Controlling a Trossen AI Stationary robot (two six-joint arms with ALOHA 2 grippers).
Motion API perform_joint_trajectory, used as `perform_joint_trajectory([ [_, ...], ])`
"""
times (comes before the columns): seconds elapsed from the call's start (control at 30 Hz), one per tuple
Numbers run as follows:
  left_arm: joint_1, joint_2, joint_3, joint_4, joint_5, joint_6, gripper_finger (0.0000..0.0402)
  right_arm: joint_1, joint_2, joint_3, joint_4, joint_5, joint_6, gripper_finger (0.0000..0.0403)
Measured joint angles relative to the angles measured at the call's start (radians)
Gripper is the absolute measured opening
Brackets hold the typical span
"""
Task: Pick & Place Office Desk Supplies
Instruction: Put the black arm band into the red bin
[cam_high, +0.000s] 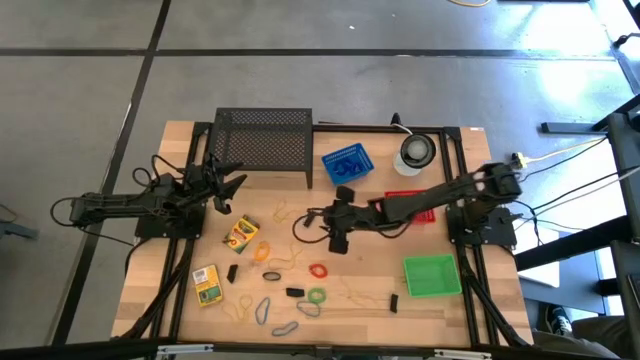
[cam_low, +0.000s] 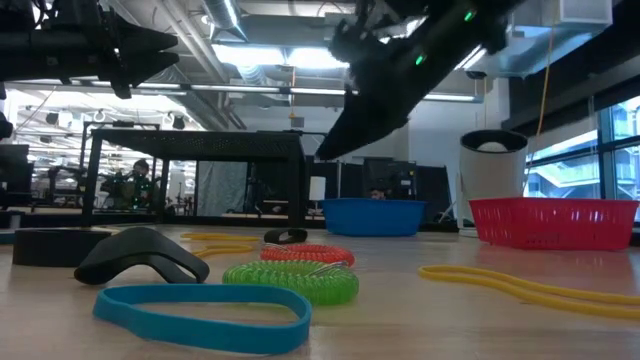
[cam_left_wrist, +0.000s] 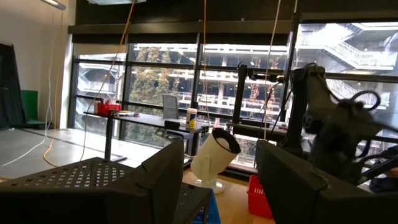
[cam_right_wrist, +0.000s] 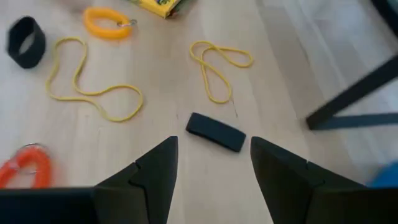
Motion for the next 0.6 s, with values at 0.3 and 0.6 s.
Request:
perform_joint_trajectory([
  [0.3, 0.000, 0.000, 0.000, 0.000, 0.000, 0.000, 0.0194, -0.105, 0.121, -0.001, 0.113, -0.169, -0.058, 0.0203],
  [0.6, 0.000, 0.000, 0.000, 0.000, 0.000, 0.000, 0.0194, -0.129, 0.184, -0.001, 0.200, -0.204, -0.150, 0.0203],
])
